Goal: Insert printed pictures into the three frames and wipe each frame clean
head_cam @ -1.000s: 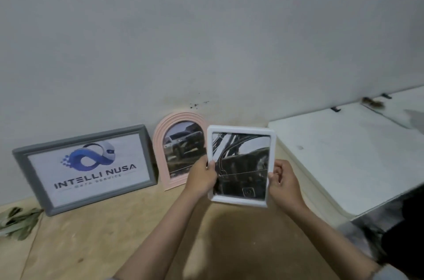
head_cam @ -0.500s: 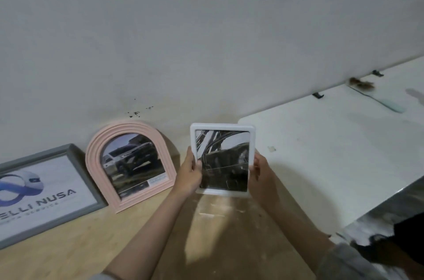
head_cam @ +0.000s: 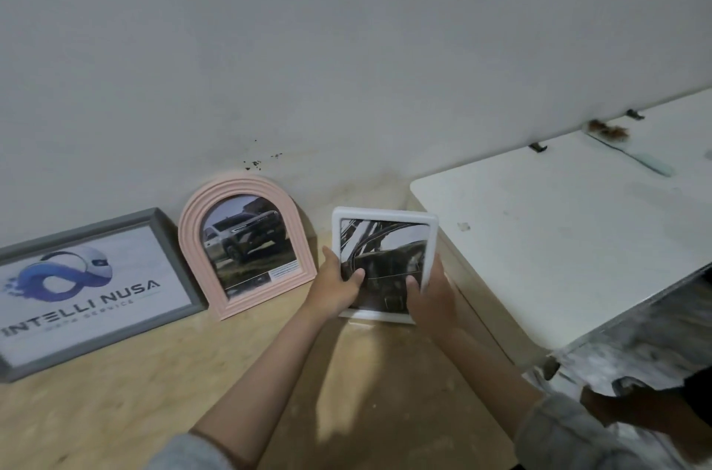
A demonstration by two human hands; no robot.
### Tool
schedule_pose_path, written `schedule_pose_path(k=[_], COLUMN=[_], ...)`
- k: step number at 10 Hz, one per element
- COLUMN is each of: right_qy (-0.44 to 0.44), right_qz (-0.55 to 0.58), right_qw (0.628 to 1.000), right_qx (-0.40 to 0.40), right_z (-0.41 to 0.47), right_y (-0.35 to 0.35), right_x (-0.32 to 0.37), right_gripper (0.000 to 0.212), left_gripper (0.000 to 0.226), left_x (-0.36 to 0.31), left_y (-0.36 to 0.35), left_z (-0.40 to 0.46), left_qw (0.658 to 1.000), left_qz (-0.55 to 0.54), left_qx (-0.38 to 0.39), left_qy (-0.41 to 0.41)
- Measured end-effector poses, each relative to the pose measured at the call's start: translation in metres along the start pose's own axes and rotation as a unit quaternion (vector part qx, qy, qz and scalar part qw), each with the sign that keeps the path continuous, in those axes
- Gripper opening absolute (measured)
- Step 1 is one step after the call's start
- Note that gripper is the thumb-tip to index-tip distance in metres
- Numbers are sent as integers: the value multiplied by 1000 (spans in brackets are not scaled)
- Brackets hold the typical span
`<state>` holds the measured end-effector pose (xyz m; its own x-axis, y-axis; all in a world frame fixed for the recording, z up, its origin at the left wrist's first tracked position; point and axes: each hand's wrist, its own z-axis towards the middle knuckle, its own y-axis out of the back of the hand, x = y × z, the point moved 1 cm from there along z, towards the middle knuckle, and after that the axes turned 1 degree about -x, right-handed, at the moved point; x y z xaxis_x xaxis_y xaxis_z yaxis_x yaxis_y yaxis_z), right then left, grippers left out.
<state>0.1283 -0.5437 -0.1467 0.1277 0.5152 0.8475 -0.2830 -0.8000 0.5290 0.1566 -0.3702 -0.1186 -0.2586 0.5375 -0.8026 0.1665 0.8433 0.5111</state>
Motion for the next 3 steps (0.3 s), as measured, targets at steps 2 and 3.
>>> schedule_pose_path(k=[2, 3], right_qy=[-99, -121], right_qz=[1, 18], right_qw=[995, 992], right_qx=[32, 35], right_z=[-17, -33], right_y=[2, 7], right_x=[28, 51], right_gripper=[80, 77], left_gripper=[89, 84], left_x=[-13, -20], left_y=[9, 18], left_z=[-30, -53], left_qw=[1000, 1000], left_qz=[-4, -20], left_qx=[8, -17], left_qy=[21, 5])
